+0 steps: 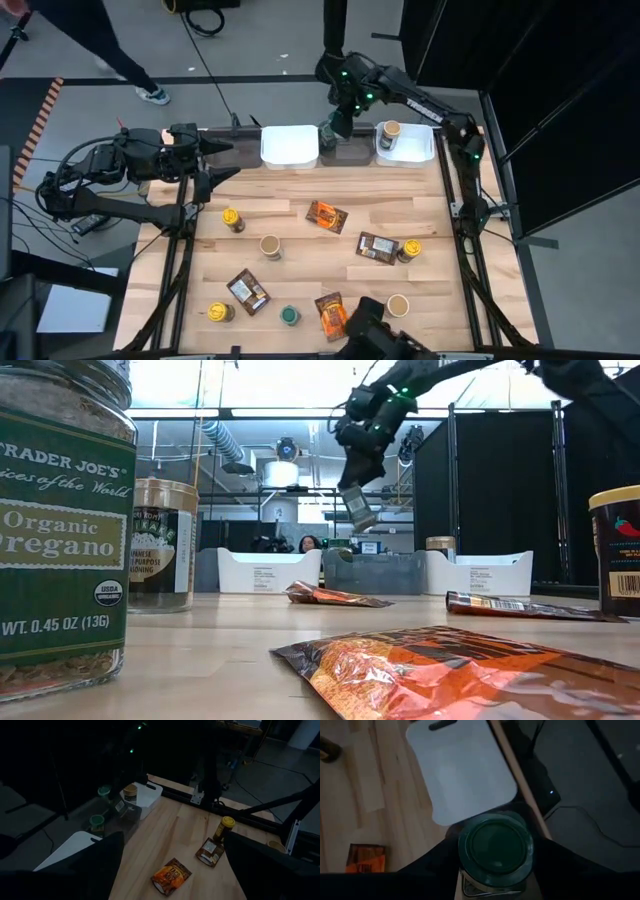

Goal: Sort spices by type
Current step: Put the top green seasoning bottle into the right black bin

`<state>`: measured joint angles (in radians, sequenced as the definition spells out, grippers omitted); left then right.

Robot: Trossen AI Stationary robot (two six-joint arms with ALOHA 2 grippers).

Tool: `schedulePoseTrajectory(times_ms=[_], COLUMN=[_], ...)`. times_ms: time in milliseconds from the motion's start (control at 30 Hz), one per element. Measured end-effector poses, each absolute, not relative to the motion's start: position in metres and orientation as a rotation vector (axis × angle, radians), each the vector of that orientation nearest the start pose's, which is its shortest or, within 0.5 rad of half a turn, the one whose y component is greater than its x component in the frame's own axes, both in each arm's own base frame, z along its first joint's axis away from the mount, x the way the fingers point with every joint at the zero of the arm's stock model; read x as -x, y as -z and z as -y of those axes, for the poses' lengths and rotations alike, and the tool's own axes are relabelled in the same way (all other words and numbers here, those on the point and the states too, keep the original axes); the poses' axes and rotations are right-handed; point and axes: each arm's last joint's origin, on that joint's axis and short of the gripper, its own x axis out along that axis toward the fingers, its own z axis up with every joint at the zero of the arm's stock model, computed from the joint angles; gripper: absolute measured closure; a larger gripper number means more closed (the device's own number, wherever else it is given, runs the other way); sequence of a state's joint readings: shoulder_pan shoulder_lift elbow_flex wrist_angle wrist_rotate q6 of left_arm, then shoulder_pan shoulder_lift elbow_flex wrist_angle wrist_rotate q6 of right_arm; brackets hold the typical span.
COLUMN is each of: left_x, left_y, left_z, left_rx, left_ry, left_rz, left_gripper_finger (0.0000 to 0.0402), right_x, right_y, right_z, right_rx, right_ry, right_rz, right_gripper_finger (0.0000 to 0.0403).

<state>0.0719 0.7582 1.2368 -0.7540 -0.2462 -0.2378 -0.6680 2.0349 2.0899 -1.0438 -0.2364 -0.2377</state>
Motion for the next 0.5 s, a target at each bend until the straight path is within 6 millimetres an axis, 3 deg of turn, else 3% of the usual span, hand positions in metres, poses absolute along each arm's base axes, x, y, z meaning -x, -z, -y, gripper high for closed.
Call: schedulePoseTrajectory(times_ms=[200, 500], left_x=[-0.109, -0.111], left_y=[-0.425, -0.425], left_z=[-0.016, -0.016], left_rx=[0.206, 0.204], left_ry=[-0.382, -0.396], left_rz=[-0.231, -0.232], left_gripper_finger=[0.0053, 0.0053], right_x=[-0.316, -0.297], right_y=[-0.334, -0.285], right_z=[0.255, 0.235], right_rx=[-0.204, -0.279], right_ry=[0.417, 0.688], right_rz=[-0.753, -0.557], right_gripper_finger=[0.0191, 0.0191])
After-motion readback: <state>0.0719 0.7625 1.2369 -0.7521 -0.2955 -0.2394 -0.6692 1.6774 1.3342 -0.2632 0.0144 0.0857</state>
